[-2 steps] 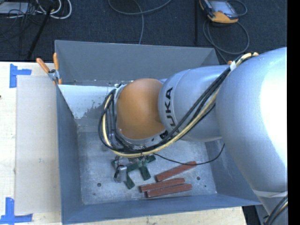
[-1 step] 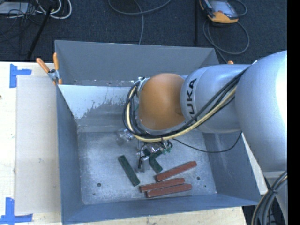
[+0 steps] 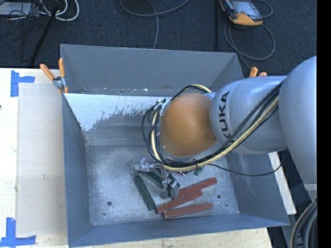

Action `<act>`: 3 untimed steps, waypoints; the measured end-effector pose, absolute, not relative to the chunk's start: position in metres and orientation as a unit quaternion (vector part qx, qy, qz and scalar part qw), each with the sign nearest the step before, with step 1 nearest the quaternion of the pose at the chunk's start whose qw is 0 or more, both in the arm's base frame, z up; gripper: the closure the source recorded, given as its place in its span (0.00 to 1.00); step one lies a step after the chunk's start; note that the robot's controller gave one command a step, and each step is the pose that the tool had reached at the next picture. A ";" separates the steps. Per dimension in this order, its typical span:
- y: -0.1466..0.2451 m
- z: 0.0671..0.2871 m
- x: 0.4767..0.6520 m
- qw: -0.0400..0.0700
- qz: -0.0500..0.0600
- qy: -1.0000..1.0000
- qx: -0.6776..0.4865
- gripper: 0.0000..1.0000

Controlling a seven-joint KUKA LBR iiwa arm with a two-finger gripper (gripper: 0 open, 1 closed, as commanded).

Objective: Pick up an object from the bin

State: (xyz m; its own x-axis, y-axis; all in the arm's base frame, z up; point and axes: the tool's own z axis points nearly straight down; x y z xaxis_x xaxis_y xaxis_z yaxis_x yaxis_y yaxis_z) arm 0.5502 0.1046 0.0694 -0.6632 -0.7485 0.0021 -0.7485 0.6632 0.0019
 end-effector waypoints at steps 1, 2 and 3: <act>0.031 0.070 0.582 -0.001 0.001 -0.869 0.495 0.00; 0.033 0.070 0.582 -0.001 -0.001 -0.869 0.495 1.00; 0.011 0.240 0.558 -0.003 0.001 -0.797 0.604 1.00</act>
Offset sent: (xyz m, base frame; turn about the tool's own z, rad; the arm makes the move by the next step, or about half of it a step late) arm 0.0312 -0.0721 0.0006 -0.1962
